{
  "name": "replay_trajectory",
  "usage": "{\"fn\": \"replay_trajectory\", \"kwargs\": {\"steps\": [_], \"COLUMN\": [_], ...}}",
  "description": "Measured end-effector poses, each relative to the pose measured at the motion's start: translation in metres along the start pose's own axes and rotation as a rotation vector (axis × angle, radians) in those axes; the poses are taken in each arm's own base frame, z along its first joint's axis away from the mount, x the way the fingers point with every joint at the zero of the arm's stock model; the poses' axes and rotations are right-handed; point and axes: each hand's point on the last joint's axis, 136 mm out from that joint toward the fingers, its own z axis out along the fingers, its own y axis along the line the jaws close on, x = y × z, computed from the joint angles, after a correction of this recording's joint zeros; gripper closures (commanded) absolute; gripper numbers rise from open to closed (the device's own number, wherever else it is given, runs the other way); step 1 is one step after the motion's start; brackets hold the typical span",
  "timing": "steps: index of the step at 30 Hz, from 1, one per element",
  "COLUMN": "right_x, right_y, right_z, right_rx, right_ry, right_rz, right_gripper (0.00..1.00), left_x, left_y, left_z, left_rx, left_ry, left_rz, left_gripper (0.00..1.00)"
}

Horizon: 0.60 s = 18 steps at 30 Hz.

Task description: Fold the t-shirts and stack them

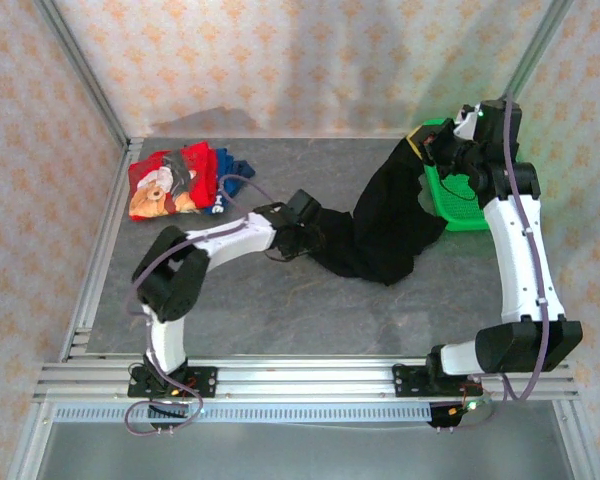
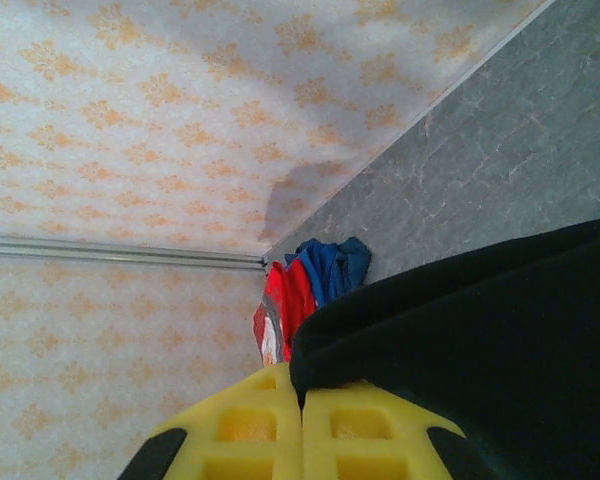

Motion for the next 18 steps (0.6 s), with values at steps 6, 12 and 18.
{"fn": "replay_trajectory", "kwargs": {"steps": [6,12,18], "right_x": [0.006,0.014,0.037], "right_y": [-0.004,-0.011,-0.013], "right_z": [-0.005,-0.013,-0.028], "right_rx": [-0.005,-0.004,-0.028], "right_ry": [0.009,0.017,0.056], "right_rz": [0.005,0.017,0.051], "right_gripper": [1.0,1.0,1.0], "left_x": [0.0,-0.015,-0.062], "left_y": [-0.01,-0.007,0.039], "left_z": [0.033,0.042,0.004], "left_rx": [-0.066,-0.109,-0.183], "left_ry": [0.003,-0.024,-0.111], "left_rz": [-0.01,-0.027,-0.051], "left_gripper": [0.55,1.0,1.0]}}
